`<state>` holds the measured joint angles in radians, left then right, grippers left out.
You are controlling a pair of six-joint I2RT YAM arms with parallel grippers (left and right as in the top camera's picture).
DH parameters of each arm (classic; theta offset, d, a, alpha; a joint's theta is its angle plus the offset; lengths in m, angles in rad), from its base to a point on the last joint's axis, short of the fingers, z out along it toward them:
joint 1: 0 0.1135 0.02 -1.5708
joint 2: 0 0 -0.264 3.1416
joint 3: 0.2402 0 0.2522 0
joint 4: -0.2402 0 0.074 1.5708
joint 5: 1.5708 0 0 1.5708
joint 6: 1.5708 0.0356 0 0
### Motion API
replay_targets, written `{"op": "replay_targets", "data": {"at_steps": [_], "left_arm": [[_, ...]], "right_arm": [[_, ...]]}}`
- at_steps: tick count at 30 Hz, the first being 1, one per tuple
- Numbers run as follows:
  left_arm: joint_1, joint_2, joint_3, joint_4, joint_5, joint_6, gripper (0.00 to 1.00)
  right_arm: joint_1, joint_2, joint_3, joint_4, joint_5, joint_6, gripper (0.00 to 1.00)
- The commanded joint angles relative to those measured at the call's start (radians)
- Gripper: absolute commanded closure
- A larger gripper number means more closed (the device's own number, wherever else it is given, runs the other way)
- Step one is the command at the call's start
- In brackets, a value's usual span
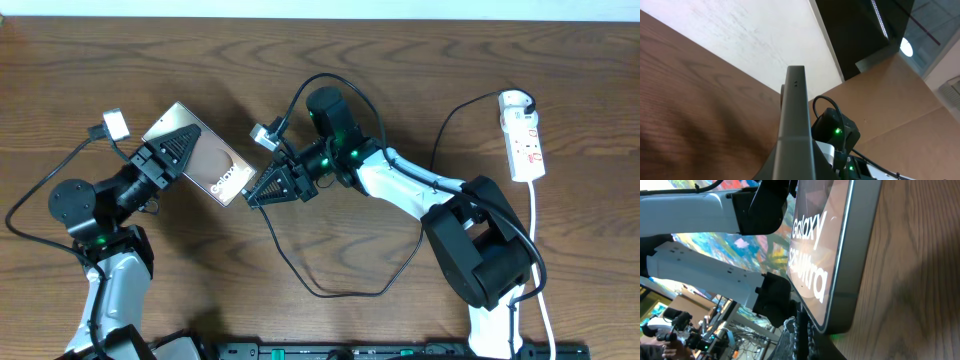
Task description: Plug charger to phone and switch on socket
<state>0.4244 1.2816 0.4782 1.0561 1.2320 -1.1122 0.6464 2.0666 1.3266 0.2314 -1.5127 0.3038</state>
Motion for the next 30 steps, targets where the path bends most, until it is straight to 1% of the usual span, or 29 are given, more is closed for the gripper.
{"op": "replay_targets", "data": {"at_steps": [1,4,6,22,30], "left_arm": [[-0.012,-0.008,0.005,0.029,0.066,0.007,0.93],[-0.012,-0.008,0.005,0.053,0.079,0.006,0.92],[-0.011,-0.008,0.005,0.053,0.082,0.006,0.92],[-0.012,-0.008,0.005,0.054,0.122,0.007,0.93],[-0.012,-0.008,0.005,0.084,0.146,0.006,0.93]], "right_arm": [[0.010,-0.010,0.016,0.013,-0.031,0.000,0.99],[0.010,-0.010,0.016,0.013,-0.030,0.005,0.99],[0.010,-0.010,0.016,0.013,-0.016,0.023,0.99],[0.009,-0.010,0.016,0.013,-0.003,0.041,0.99],[0.009,-0.010,0.016,0.013,0.014,0.063,0.99]]}}
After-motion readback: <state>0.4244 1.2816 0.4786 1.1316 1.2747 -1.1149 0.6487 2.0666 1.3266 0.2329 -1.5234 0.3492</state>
